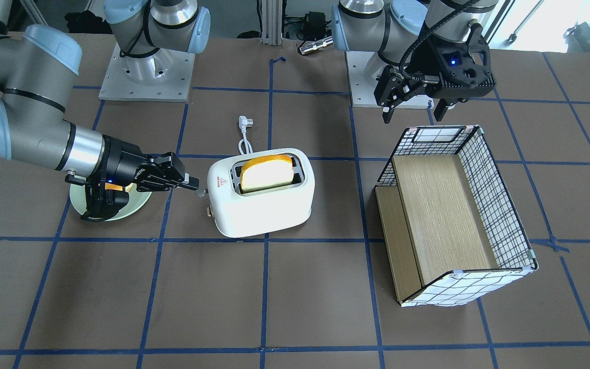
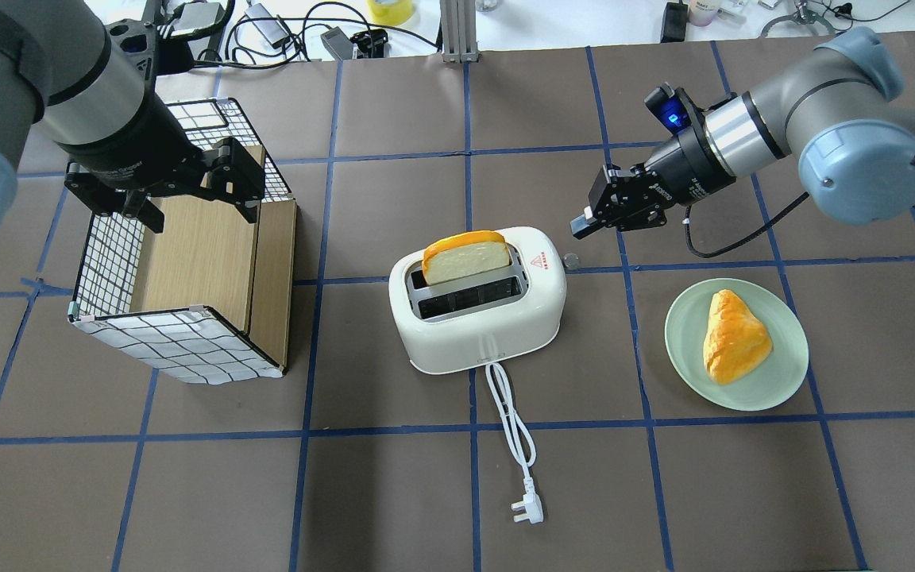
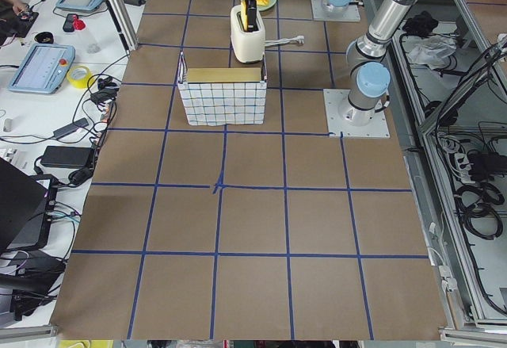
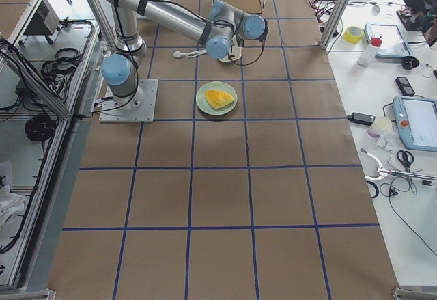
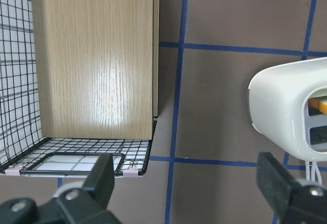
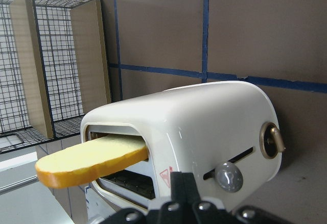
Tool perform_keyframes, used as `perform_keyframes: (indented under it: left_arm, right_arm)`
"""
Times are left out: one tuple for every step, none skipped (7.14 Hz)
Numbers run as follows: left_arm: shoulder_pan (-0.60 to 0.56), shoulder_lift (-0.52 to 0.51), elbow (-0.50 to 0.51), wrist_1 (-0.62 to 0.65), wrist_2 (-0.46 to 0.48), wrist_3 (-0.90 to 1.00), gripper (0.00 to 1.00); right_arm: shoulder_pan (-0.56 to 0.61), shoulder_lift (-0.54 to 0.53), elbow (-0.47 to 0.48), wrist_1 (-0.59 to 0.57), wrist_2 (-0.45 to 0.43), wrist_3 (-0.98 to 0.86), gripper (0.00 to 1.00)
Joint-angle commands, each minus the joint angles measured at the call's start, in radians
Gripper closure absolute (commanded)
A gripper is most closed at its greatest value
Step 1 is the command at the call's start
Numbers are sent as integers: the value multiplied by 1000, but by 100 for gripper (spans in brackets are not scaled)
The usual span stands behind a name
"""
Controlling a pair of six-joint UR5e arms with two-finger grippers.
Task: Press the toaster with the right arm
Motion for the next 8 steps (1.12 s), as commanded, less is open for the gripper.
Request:
perform_keyframes:
  left_arm:
    - [0,0,0,0,2,0,0]
    - [0,0,0,0,0,0,0]
    - [0,0,0,0,0,0,0]
    - [0,0,0,0,0,0,0]
    - [0,0,0,0,0,0,0]
    - [0,0,0,0,0,0,0]
    - [0,0,0,0,0,0,0]
    - [0,0,0,0,0,0,0]
  right_arm:
    - [0,31,26,-60,1,-2,100]
    - [0,41,27,-79,1,-2,100]
    - [0,54,35,-89,1,-2,100]
    - [0,62,55,-126,-2,-2,100]
    - [0,73,70,-167,-10,-2,100]
    - [0,80,76,-177,-10,-2,100]
    - [0,85,76,-182,-13,-2,100]
    - [0,91,76,-185,-13,-3,100]
